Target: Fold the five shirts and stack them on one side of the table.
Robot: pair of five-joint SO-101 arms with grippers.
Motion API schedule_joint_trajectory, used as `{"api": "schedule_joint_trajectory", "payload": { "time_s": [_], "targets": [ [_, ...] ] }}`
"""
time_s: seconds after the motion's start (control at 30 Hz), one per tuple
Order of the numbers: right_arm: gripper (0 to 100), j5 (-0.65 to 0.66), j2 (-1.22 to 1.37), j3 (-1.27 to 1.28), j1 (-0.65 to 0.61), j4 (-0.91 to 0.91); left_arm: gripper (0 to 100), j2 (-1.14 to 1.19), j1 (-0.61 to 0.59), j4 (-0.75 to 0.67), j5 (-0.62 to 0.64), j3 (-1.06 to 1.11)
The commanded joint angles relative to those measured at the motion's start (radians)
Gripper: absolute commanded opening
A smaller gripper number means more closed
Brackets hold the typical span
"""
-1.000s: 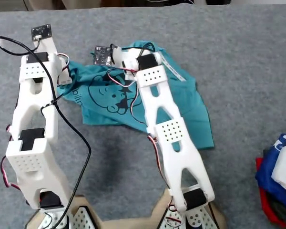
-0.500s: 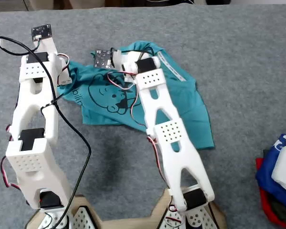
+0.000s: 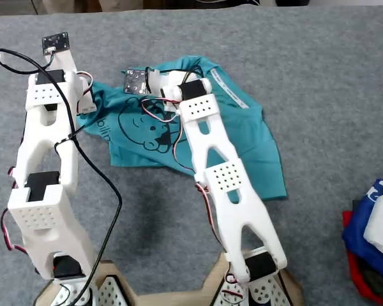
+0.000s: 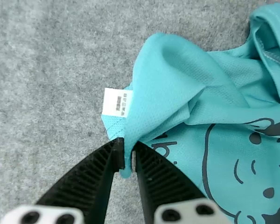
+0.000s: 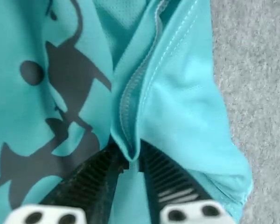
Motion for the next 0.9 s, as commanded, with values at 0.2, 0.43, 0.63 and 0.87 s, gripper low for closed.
{"api": "schedule_joint_trajectory", "payload": {
  "time_s": [0.2, 0.43, 0.63, 0.87],
  "targets": [
    [0.5, 0.014, -0.019, -0.077, 0.005, -0.031, 2, -0.005, 0.005, 0.0, 0.008, -0.048],
    [0.5, 0.018, -0.145, -0.077, 0.085, -0.117, 2, -0.013, 0.005, -0.005, 0.002, -0.068],
    [0.5, 0.018, -0.349, -0.077, 0.143, -0.135, 2, -0.013, -0.002, -0.003, 0.002, -0.167],
    [0.5, 0.014, -0.613, -0.076, 0.194, -0.072, 2, -0.056, 0.031, 0.255, -0.066, -0.493]
  ]
}}
